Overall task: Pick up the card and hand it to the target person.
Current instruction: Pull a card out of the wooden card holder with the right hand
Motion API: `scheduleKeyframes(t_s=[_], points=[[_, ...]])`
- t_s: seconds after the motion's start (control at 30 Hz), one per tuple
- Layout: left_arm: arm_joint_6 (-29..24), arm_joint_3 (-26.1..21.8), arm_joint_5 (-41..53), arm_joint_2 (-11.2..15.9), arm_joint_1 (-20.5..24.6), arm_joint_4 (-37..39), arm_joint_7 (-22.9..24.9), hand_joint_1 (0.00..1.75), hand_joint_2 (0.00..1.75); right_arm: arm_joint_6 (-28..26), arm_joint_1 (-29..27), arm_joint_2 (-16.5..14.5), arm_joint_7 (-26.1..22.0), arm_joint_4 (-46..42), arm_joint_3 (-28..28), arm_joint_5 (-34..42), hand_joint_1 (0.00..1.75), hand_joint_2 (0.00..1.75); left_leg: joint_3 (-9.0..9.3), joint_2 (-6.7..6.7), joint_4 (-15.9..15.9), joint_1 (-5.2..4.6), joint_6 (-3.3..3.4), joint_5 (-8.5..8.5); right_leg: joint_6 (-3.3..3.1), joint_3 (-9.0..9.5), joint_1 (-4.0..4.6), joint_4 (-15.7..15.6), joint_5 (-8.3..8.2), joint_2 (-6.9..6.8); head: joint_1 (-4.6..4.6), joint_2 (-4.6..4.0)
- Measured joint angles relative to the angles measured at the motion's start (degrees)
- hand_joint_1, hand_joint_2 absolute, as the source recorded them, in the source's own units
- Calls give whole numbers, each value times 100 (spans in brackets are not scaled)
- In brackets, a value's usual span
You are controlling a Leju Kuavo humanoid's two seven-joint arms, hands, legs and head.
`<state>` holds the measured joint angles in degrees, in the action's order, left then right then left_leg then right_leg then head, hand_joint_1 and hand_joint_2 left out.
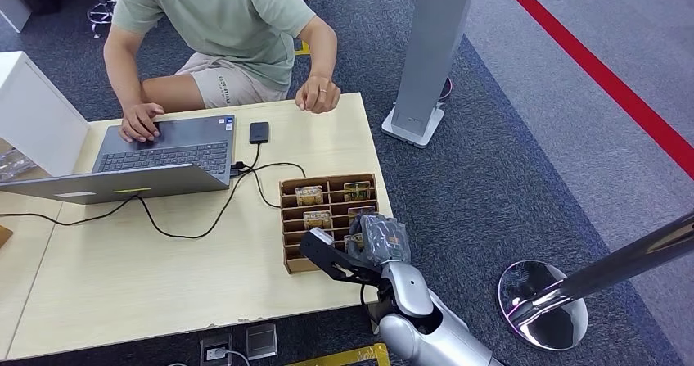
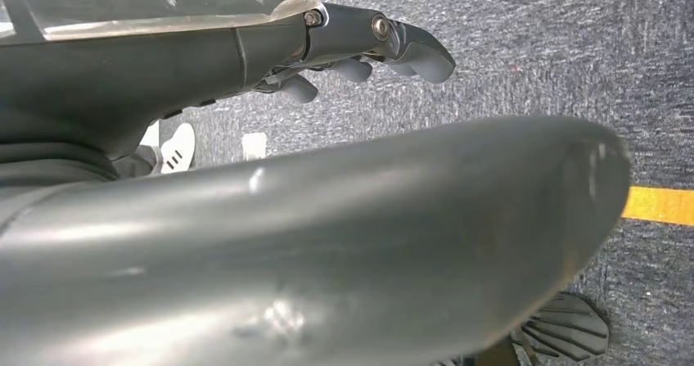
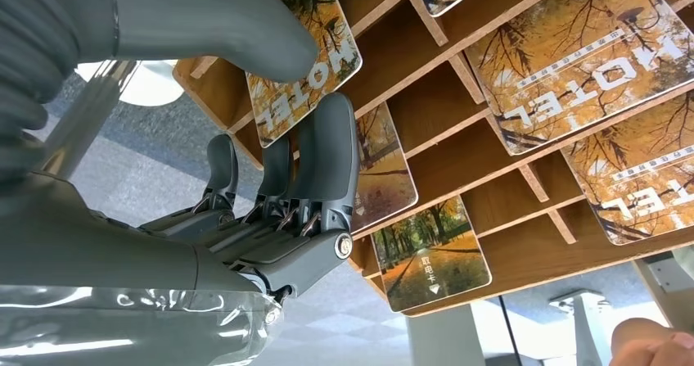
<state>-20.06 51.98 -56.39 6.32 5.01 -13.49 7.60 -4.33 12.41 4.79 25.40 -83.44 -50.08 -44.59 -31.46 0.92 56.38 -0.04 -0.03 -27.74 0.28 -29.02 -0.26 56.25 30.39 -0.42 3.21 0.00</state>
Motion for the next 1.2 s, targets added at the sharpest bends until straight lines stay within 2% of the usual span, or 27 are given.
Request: scheduleKeyframes(t_s=[0.57,0.83,1.07,1.2], points=[[20,23,52,0,0,0,-15,0,0,-13,29,28,16,52,-45,55,99,175,0,0,0,0,0,0,0,-1,0,0,0,0,1,0],[20,90,48,0,2,0,15,0,0,-10,31,59,26,79,-73,58,111,175,0,0,0,0,0,0,0,-1,0,0,0,0,1,0],[17,100,-3,0,1,0,18,0,0,2,34,61,28,93,-83,63,137,175,0,0,0,0,0,0,0,-1,0,0,0,0,0,0],[15,98,-41,0,2,0,-1,0,0,2,36,61,28,93,-91,72,164,175,0,0,0,0,0,0,0,-1,0,0,0,0,0,0]])
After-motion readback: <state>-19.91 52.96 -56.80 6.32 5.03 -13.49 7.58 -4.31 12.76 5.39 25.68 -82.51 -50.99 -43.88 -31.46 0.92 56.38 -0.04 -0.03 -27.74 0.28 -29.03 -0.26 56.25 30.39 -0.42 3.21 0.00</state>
